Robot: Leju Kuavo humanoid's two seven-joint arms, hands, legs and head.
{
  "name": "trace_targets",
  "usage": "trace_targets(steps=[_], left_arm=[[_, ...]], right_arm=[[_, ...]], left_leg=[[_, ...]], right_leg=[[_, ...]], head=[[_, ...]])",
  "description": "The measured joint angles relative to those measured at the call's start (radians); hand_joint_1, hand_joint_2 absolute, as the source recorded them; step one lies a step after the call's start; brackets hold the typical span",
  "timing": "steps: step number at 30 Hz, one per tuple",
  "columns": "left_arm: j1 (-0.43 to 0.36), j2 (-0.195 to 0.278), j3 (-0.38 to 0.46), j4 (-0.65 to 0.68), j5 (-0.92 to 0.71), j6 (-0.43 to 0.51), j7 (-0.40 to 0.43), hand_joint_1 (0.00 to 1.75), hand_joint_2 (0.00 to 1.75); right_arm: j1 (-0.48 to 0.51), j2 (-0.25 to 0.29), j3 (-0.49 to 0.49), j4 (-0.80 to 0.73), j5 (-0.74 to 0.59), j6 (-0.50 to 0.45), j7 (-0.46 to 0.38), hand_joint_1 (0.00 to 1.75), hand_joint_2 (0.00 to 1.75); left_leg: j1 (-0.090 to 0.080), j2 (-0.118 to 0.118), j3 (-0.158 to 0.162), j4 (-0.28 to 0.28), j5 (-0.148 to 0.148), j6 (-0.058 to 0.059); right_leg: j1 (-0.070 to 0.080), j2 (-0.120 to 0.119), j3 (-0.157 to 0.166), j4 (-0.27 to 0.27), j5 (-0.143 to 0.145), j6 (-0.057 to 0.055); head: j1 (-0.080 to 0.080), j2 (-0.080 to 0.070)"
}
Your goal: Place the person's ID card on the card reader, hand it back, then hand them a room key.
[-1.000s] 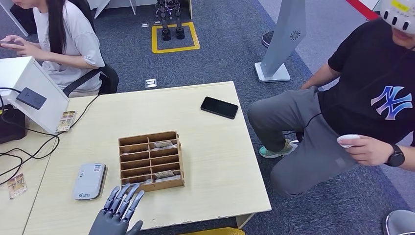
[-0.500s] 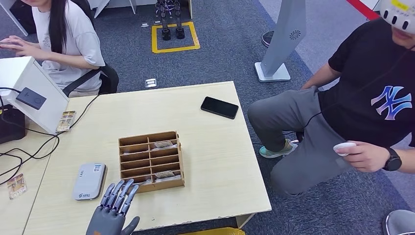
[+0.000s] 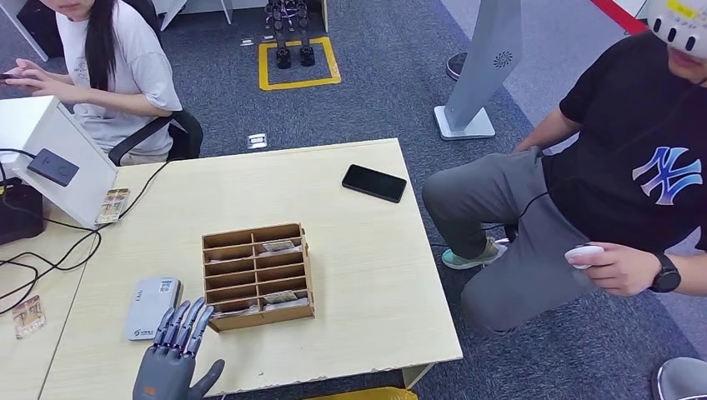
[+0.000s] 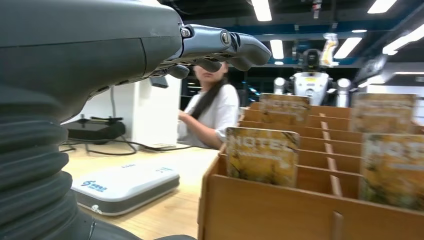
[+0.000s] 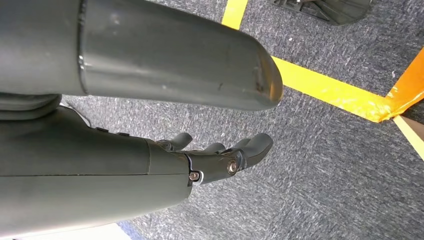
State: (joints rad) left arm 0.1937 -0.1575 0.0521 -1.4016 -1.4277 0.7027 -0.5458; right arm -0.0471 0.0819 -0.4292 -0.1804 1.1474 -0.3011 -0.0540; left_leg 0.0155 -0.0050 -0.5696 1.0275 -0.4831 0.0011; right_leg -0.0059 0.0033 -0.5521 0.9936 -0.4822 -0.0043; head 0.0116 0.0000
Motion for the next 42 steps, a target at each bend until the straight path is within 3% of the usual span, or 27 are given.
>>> trace_targets(steps=[6,14,42], left_arm=[[-0.05,-0.029,0.107,0.047,-0.004,0.0,0.023,0.0,1.75],[-0.069,-0.05,0.164,0.092,-0.003,0.0,0.009,0.0,1.75],[-0.078,-0.062,0.192,0.12,-0.003,0.0,0.009,0.0,1.75]], right_arm=[[0.0,0.002,-0.005,0.0,0.012,0.004,0.008,0.0,0.0],[0.0,0.002,-0.018,0.0,0.026,0.008,-0.001,0.0,0.0],[0.0,0.002,-0.022,0.0,0.026,0.008,-0.001,0.0,0.0]], left_leg=[[0.0,0.0,0.0,0.0,0.0,0.0],[0.0,0.0,0.0,0.0,0.0,0.0],[0.0,0.0,0.0,0.0,0.0,0.0]], right_leg=[[0.0,0.0,0.0,0.0,0.0,0.0],[0.0,0.0,0.0,0.0,0.0,0.0],[0.0,0.0,0.0,0.0,0.0,0.0]], head=[[0.0,0.0],[0.0,0.0],[0.0,0.0]])
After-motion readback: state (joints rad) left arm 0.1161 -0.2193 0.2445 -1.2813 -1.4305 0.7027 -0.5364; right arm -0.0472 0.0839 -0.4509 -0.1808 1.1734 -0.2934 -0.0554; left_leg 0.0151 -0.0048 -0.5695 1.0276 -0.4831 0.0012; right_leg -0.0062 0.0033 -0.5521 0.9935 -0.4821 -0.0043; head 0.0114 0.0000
